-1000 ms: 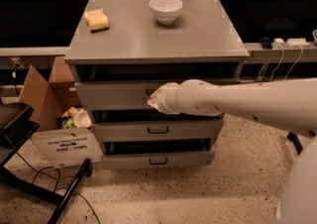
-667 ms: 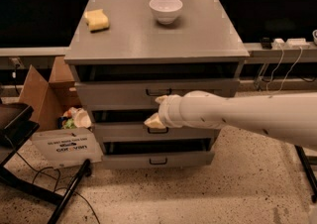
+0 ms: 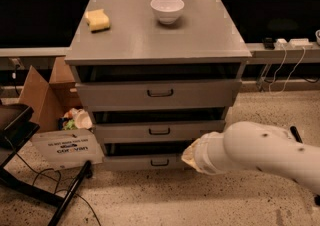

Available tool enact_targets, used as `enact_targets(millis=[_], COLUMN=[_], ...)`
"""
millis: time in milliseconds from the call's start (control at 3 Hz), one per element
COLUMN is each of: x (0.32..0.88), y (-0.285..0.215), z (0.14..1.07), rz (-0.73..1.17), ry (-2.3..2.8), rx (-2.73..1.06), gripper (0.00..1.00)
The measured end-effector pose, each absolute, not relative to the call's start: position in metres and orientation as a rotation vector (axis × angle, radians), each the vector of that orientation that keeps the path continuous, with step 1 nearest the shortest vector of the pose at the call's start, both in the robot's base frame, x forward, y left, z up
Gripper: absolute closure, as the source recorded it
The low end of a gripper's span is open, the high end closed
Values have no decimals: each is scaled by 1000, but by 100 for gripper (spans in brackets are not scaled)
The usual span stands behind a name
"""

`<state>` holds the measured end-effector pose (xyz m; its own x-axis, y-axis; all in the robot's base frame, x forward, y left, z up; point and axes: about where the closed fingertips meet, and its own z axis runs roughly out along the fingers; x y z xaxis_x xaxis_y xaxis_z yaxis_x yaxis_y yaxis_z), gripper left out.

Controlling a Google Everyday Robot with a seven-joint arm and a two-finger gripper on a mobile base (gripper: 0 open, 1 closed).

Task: Close top drawer

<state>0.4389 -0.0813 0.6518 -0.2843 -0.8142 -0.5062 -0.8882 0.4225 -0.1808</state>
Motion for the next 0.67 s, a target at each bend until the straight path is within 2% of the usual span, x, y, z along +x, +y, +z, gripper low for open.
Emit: enact_targets(millis=[333, 667], x=[441, 477], y=[-136, -170], z=[724, 776], rz=[20, -91], ry=[2197, 2225], rx=[-1384, -1405], gripper=[100, 81])
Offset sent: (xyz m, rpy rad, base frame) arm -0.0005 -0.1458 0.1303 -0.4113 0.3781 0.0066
